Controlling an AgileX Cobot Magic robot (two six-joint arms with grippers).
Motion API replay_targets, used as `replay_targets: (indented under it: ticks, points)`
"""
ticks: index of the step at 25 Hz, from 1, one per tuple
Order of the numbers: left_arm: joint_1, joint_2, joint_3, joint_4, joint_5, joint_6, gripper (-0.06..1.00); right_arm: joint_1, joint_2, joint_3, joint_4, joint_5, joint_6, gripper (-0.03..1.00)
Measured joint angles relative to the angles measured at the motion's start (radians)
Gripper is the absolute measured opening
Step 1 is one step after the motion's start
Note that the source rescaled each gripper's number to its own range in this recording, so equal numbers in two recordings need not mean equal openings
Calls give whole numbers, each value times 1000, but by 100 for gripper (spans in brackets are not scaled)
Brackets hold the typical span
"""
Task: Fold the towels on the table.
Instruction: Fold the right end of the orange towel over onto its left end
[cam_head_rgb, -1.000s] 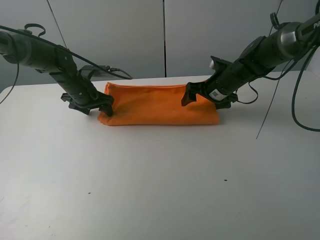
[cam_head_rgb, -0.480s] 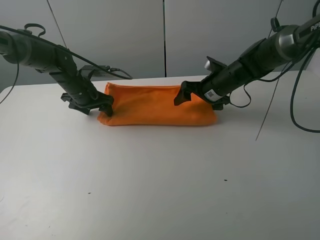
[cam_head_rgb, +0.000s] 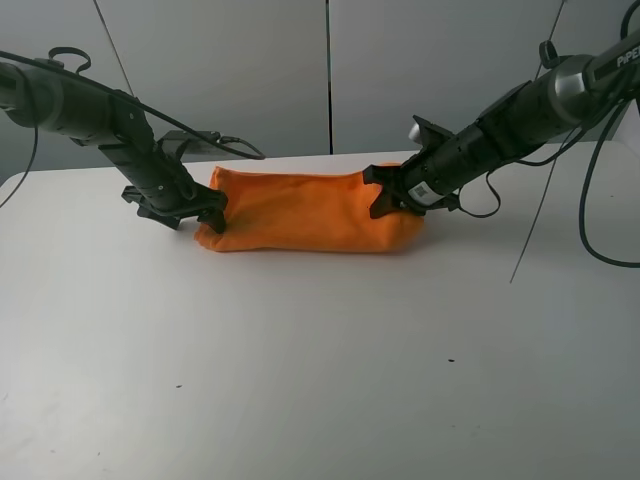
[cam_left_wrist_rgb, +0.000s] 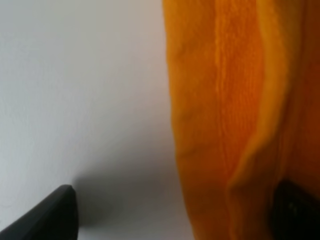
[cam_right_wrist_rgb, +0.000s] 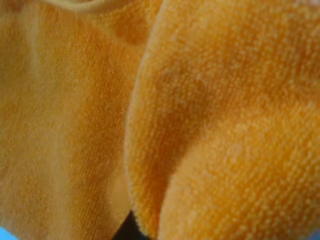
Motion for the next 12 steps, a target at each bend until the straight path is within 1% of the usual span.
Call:
replay_targets:
  ticks: [4, 6, 7, 12]
  points:
    - [0, 0, -2, 0, 7, 0, 99, 0, 0, 0, -2, 4, 0, 6]
    - [0, 0, -2, 0, 11, 0, 99, 0, 0, -9, -16, 28, 31, 6]
    - [0, 0, -2, 0, 12, 0, 99, 0, 0, -18, -25, 46, 51, 6]
    - [0, 0, -4, 0, 27, 0, 99, 0, 0, -103, -58, 198, 172, 6]
